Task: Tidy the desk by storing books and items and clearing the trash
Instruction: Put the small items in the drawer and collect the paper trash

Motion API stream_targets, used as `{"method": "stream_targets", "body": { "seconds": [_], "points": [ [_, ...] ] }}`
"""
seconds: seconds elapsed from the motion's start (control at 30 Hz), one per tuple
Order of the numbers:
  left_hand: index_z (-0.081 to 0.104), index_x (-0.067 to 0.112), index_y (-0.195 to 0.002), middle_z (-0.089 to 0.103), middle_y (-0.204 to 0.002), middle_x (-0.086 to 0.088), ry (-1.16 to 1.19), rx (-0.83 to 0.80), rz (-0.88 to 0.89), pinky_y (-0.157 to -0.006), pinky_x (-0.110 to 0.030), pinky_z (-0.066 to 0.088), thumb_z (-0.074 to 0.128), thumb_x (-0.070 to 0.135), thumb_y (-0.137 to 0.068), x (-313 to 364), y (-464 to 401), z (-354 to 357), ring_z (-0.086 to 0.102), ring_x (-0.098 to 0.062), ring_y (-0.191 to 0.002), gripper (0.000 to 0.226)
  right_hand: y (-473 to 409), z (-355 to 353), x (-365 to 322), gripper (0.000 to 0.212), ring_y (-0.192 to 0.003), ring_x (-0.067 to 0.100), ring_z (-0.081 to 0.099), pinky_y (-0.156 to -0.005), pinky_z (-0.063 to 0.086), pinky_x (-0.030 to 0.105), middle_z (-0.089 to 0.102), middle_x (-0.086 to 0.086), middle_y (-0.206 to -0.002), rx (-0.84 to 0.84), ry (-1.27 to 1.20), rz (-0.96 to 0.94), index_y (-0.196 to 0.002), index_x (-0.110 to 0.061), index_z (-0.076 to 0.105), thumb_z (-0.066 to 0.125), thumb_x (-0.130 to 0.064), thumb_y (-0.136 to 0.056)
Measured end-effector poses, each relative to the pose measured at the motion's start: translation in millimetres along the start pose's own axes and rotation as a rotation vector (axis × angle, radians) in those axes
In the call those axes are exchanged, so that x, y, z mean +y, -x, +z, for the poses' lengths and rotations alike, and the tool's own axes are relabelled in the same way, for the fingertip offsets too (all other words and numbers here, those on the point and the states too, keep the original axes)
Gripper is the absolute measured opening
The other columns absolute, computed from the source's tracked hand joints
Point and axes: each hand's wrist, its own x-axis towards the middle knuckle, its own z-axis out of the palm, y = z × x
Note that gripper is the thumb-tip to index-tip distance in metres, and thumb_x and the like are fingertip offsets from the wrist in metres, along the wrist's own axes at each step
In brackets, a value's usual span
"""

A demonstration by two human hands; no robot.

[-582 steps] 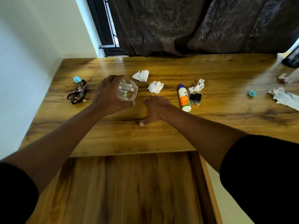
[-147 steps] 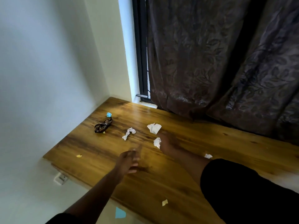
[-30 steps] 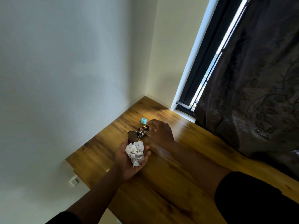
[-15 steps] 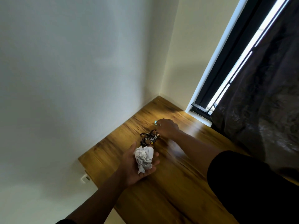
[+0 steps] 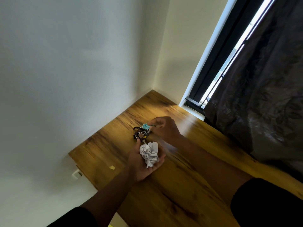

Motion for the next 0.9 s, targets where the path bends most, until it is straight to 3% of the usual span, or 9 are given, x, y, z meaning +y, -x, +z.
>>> {"method": "stream_targets", "body": {
  "seconds": [0.1, 0.23, 0.33, 0.4, 0.47, 0.57, 0.73, 0.83, 0.9],
  "points": [
    [0.073, 0.001, -0.119, 0.068, -0.125, -0.023, -0.009, 0.013, 0.06, -0.104, -0.053, 0.048, 0.044, 0.071, -0.094, -3, 3, 1, 0.057, -0.042, -0.126, 0.08, 26, -5, -6, 0.015, -0.086, -0.004, 0.071, -0.079, 0.058, 0.021, 0.079, -0.009, -0.094, -0.092, -0.031, -0.048, -0.093, -0.024, 0.081, 0.078, -0.014, -0.083],
    [0.063, 0.007, -0.132, 0.069, -0.127, -0.019, -0.011, 0.043, 0.148, -0.088, -0.047, 0.059, 0.042, 0.071, -0.095, -2, 15, 4, 0.071, -0.036, -0.101, 0.077, 55, -8, -10, 0.011, -0.087, 0.002, 0.071, -0.086, 0.059, 0.035, 0.078, -0.01, -0.094, -0.124, 0.071, -0.147, -0.089, -0.024, 0.08, 0.075, -0.016, -0.084],
    [0.067, 0.011, -0.124, 0.072, -0.119, -0.016, -0.044, 0.048, 0.178, -0.083, -0.041, 0.059, 0.037, 0.069, -0.098, -6, 23, 5, 0.072, -0.031, -0.098, 0.071, 73, -8, -11, 0.014, -0.089, -0.001, 0.069, -0.083, 0.058, 0.033, 0.077, -0.011, -0.1, -0.146, 0.155, -0.242, -0.091, -0.027, 0.08, 0.072, -0.018, -0.083],
    [0.067, 0.012, -0.124, 0.073, -0.114, -0.014, -0.039, 0.049, 0.197, -0.083, -0.039, 0.058, 0.038, 0.067, -0.099, -9, 28, 6, 0.073, -0.029, -0.096, 0.067, 82, -9, -9, 0.017, -0.083, -0.007, 0.065, -0.073, 0.059, 0.027, 0.077, -0.007, -0.101, -0.16, 0.194, -0.299, -0.092, -0.023, 0.08, 0.072, -0.011, -0.083],
    [0.068, 0.011, -0.122, 0.074, -0.11, -0.013, -0.025, 0.038, 0.201, -0.081, -0.038, 0.058, 0.04, 0.065, -0.099, -12, 33, 7, 0.073, -0.028, -0.09, 0.065, 88, -11, -6, 0.02, -0.086, -0.005, 0.067, -0.075, 0.057, 0.022, 0.078, -0.007, -0.099, -0.135, 0.156, -0.338, -0.089, -0.02, 0.081, 0.071, -0.005, -0.082],
    [0.074, 0.009, -0.111, 0.075, -0.107, -0.014, 0.005, 0.035, 0.202, -0.075, -0.037, 0.06, 0.044, 0.058, -0.099, -17, 41, 7, 0.075, -0.027, -0.082, 0.059, 91, -14, -3, 0.019, -0.093, -0.001, 0.071, -0.081, 0.056, 0.017, 0.079, -0.005, -0.096, -0.061, 0.007, -0.305, -0.081, -0.017, 0.08, 0.069, -0.002, -0.079],
    [0.073, 0.008, -0.118, 0.071, -0.119, -0.015, 0.008, 0.079, 0.216, -0.084, -0.044, 0.061, 0.053, 0.048, -0.093, -20, 52, -7, 0.072, -0.033, -0.1, 0.051, 82, -2, 12, 0.031, -0.083, -0.001, 0.068, -0.072, 0.057, 0.023, 0.077, -0.013, -0.098, 0.151, 0.077, -0.122, -0.1, -0.026, 0.079, 0.062, -0.004, -0.087],
    [0.08, 0.006, -0.104, 0.073, -0.111, -0.02, -0.012, 0.066, 0.203, -0.073, -0.043, 0.063, 0.057, 0.049, -0.088, -22, 64, -20, 0.071, -0.038, -0.098, 0.051, 74, 14, 25, 0.029, -0.087, 0.009, 0.071, -0.076, 0.061, 0.033, 0.077, -0.008, -0.106, 0.043, 0.212, -0.039, -0.111, -0.029, 0.077, 0.062, -0.016, -0.091],
    [0.076, 0.006, -0.113, 0.07, -0.115, -0.019, 0.027, 0.046, 0.17, -0.072, -0.042, 0.063, 0.055, 0.053, -0.093, -21, 76, -31, 0.066, -0.038, -0.107, 0.056, 71, 29, 35, 0.027, -0.089, 0.015, 0.071, -0.076, 0.061, 0.037, 0.076, -0.003, -0.111, -0.053, 0.281, -0.022, -0.115, -0.027, 0.076, 0.061, -0.022, -0.093]
  ]
}}
